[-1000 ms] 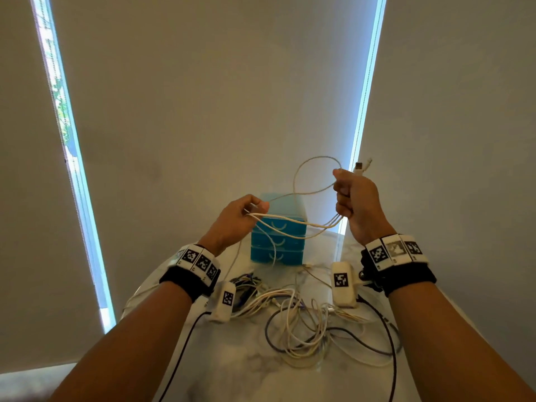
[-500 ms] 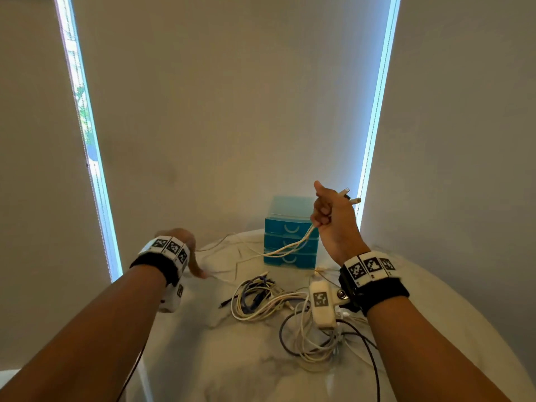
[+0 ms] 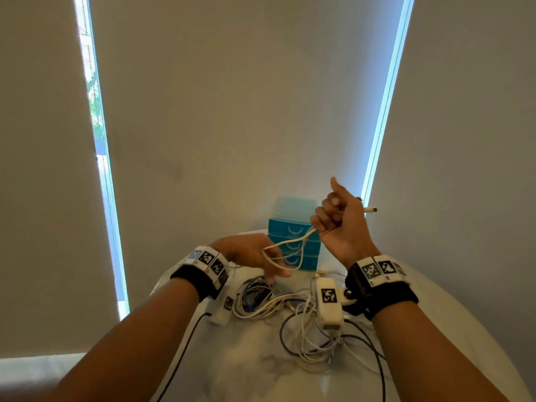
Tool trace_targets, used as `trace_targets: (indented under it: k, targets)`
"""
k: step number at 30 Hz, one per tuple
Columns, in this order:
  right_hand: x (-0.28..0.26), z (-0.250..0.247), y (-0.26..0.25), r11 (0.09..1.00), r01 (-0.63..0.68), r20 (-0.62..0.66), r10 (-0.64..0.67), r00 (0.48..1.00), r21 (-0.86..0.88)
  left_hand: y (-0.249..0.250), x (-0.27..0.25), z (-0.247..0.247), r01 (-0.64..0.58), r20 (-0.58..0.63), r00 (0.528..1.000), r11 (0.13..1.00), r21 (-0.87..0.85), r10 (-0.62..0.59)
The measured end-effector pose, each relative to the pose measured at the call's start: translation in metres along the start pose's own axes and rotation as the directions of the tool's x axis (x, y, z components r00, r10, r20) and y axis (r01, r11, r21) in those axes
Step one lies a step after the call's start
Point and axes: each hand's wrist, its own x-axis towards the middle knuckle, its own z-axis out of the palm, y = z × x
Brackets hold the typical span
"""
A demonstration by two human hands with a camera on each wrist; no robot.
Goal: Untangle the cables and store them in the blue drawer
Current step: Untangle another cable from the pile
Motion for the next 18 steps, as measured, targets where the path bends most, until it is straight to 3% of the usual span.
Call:
trace_targets:
  k: [4,7,9,13,18]
  targets:
    - [0.0,-0.027,-0.027,0.993,0.03,-0.099,-0.018,0.995,0.112,-0.054,-0.027,0.004,0.086,-0.125,0.986,0.981,-0.174,-0.108]
    - [0.007,-0.046,-0.022,0.969,0.049,-0.203,0.001,0.979,0.241,-0.065,-0.039,-0.011,0.025,-0.244,0.966,0.967,-0.252,-0.088]
    - [0.011,-0.053,-0.013,0.936,0.118,-0.278,-0.023,0.96,0.332,-0.061,-0.037,-0.022,0.046,-0.329,0.94,0.987,-0.152,-0.095]
    - [0.011,-0.063,0.0,0.818,0.254,-0.37,-0.054,0.928,0.517,-0.069,-0.034,-0.043,0.203,-0.525,0.845,0.969,0.142,-0.1]
    - [0.012,-0.06,0.009,0.791,0.28,-0.376,-0.068,0.924,0.544,-0.088,-0.035,-0.067,0.307,-0.587,0.809,0.857,0.414,-0.006]
